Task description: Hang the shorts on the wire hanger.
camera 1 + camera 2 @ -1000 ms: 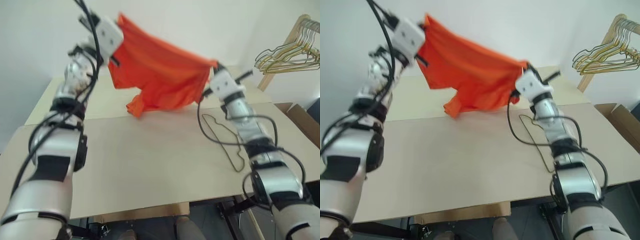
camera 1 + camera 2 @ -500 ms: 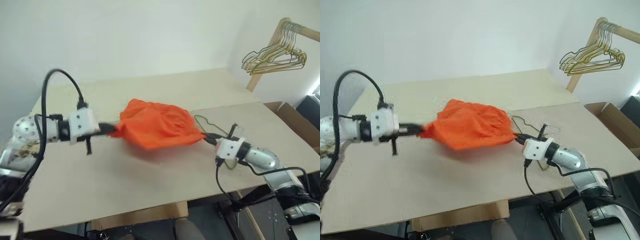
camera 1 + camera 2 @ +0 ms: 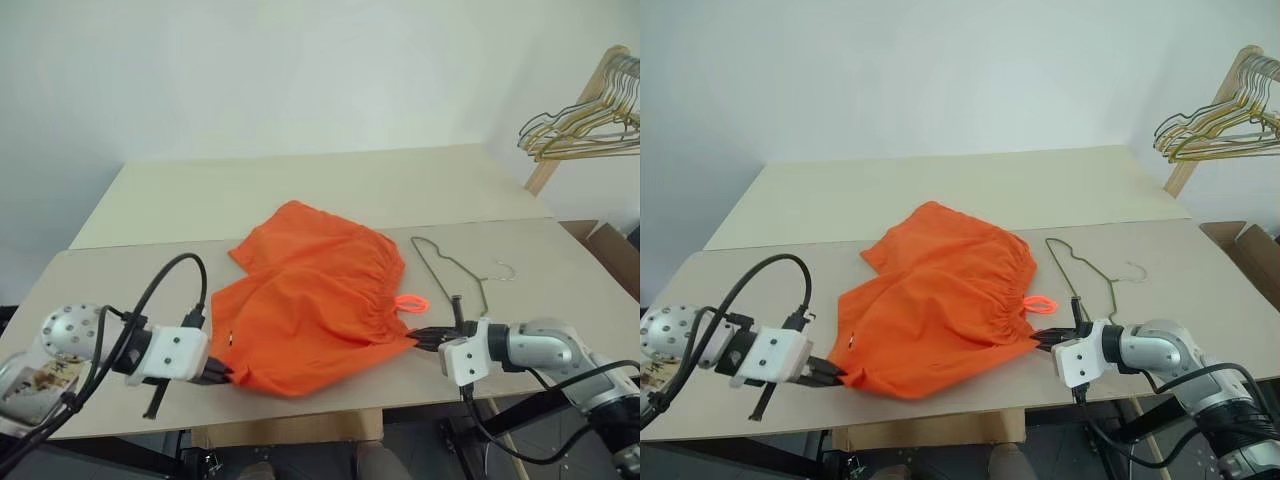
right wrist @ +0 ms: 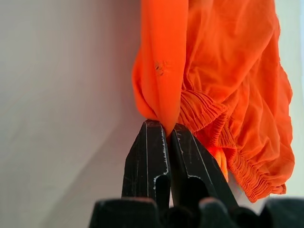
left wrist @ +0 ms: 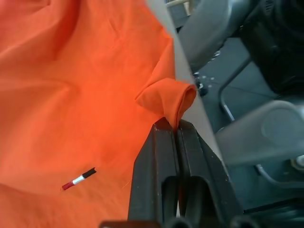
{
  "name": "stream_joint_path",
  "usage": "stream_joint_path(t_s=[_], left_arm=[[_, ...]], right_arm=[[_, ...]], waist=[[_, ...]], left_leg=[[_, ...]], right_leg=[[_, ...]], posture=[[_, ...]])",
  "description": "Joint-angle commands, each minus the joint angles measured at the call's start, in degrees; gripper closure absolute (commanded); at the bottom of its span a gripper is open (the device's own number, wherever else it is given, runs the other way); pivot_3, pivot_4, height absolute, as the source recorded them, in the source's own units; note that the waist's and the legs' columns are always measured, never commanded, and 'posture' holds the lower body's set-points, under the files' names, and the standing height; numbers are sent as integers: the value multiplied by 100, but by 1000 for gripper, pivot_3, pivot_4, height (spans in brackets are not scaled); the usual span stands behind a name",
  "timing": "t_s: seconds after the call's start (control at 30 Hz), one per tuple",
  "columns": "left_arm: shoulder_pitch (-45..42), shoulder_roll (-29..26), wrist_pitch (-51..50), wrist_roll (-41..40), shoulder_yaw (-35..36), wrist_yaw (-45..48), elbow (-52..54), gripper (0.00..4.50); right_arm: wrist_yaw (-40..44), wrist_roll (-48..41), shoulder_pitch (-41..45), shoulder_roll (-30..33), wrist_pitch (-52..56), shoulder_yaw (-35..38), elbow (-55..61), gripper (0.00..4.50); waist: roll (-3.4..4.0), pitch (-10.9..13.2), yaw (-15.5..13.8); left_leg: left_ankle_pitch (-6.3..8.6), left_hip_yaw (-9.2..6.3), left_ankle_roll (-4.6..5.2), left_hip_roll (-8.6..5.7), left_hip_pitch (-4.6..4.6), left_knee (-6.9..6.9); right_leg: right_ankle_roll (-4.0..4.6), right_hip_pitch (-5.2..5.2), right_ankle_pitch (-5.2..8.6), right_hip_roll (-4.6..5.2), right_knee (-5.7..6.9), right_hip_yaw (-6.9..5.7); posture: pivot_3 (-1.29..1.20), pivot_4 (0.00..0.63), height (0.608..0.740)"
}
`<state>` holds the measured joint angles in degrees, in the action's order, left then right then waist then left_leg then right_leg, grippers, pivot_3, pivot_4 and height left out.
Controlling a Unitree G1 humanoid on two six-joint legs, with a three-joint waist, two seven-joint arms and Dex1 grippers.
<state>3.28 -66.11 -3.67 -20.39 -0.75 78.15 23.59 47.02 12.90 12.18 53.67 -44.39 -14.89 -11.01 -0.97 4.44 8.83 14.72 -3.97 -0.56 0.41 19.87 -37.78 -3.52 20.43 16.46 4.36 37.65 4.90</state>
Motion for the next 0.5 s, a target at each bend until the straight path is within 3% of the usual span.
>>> stream_joint_path(t_s=[0.03, 0.13, 0.17, 0.3, 0.5], left_arm=[[48, -17, -89, -54, 19, 92, 141, 4500], [35, 142, -96, 81, -202, 69, 31, 4500], [56, 193, -119, 137, -302, 58, 10, 4500], [305, 458, -5, 478, -671, -121, -27, 3505], [848, 746, 924, 1061, -519, -622, -431, 1502]], right_arm=[[-321, 402, 68, 115, -267, 205, -106, 4461], [-608, 802, 136, 120, -311, 228, -195, 4461], [-596, 782, 138, 138, -303, 208, -215, 4210], [-605, 808, -19, 318, -366, 205, -94, 3018], [-326, 121, -936, 1051, 56, 692, 747, 852]], waist=[[-1, 0, -4], [1, 1, -4], [0, 2, -2], [4, 7, 0], [-1, 18, -66]], left_leg=[[0, 1, 0, 1, 0, 0], [0, 4, 0, 1, -1, 0], [1, 6, 0, 0, -1, 0], [4, 12, 2, 0, -1, 0], [11, 25, 12, 3, -4, 0]], right_leg=[[0, 0, 0, -2, 0, 0], [1, 0, 0, -2, -1, 1], [1, 0, 0, -1, -2, 3], [1, 0, 0, -1, -3, 11], [2, -4, 1, 0, -7, 18]], posture=[[-144, 59, 740], [-145, 58, 740], [-149, 60, 740], [-156, 63, 740], [-148, 70, 740]])
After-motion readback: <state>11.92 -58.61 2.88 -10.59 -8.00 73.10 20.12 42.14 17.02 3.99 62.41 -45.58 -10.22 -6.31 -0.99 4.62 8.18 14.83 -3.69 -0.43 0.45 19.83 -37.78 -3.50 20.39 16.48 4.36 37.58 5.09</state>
